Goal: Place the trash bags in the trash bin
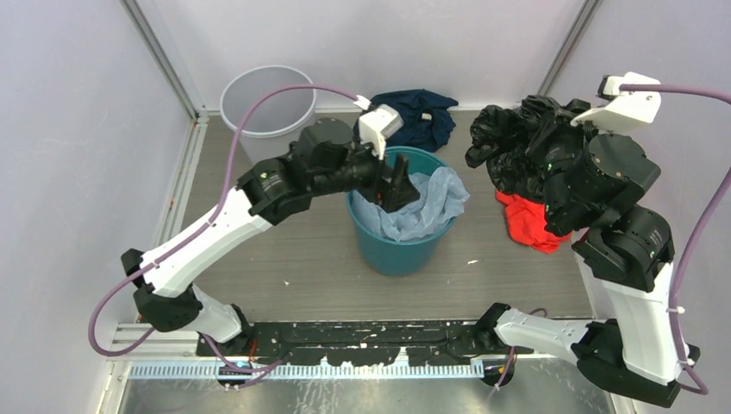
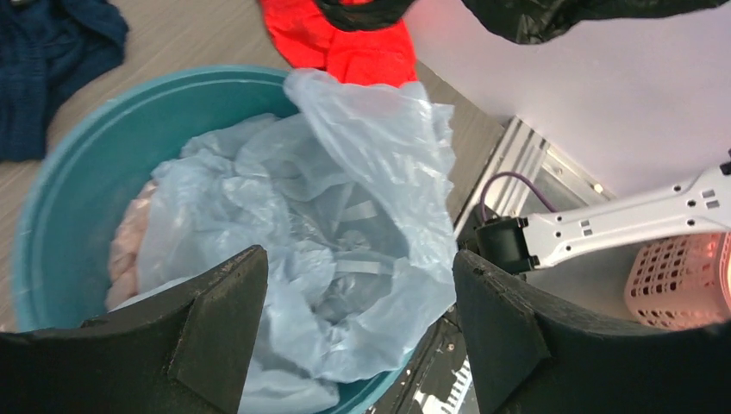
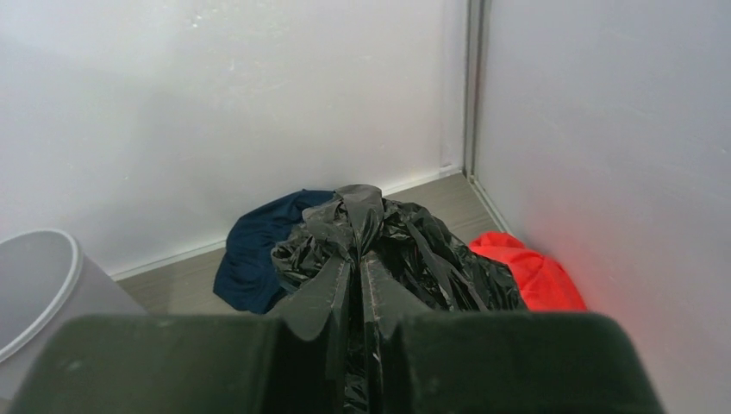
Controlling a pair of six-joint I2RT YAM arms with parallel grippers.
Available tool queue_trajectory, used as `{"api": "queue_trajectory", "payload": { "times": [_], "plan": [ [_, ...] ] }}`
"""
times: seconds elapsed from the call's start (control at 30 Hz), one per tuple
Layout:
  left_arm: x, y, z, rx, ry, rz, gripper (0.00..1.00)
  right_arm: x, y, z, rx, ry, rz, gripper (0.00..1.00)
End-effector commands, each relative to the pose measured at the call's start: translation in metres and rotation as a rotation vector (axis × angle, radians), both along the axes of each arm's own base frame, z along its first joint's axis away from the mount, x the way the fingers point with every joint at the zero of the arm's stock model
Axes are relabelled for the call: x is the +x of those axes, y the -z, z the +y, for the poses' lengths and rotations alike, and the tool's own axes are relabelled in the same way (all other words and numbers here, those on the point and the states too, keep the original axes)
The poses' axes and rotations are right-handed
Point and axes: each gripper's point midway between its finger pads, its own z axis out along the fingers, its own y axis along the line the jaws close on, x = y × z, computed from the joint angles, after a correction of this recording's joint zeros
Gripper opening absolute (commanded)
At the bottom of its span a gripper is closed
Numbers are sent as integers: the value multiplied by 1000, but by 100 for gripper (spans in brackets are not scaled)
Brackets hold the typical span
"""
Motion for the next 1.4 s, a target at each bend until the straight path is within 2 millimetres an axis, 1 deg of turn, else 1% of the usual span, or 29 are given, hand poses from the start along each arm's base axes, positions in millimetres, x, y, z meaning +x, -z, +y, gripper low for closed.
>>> {"api": "queue_trajectory", "payload": {
  "times": [0.0,0.17,0.27,0.33,0.37,0.43,0.47,0.53,0.63,0.7,0.73,0.9,1.03,1.13,1.2,1.27,1.37],
  "plan": [
    [-19,-1,-30,8,94,-43,80,-15,6,-25,36,89,-6,14],
    [-31,23,-51,115,94,-72,80,-14,36,-23,24,90,46,14],
    [-22,44,-54,202,20,-97,77,-13,52,-19,13,82,84,14],
    [-5,62,-48,276,-75,-109,71,-12,61,-17,12,75,100,14],
    [4,71,-44,315,-123,-121,65,-11,66,-15,12,72,108,14],
    [22,86,-36,388,-213,-151,58,-10,75,-12,5,63,126,14],
    [39,100,-29,445,-282,-164,51,-8,83,-9,-5,54,147,14],
    [51,109,-25,464,-316,-159,46,-7,90,-6,-12,49,163,14],
    [63,116,-24,462,-344,-168,43,-6,97,-4,-13,38,173,14],
    [71,121,-22,467,-361,-170,42,-5,100,-2,-12,30,179,14],
    [77,127,-20,480,-372,-165,42,-5,102,-1,-12,26,183,14],
    [107,172,-4,544,-422,-72,42,-5,110,4,-10,6,202,14],
    [112,209,0,601,-413,-22,45,-5,116,5,-8,-2,211,14],
    [113,229,-3,639,-391,13,51,-4,120,7,-12,-6,221,14],
    [112,232,-5,649,-374,30,58,-3,123,9,-17,-9,231,14],
    [111,221,-8,630,-359,26,65,-3,125,10,-20,-14,240,14],
    [109,181,-9,559,-346,-11,71,-4,127,10,-12,-18,242,14]
  ]
}}
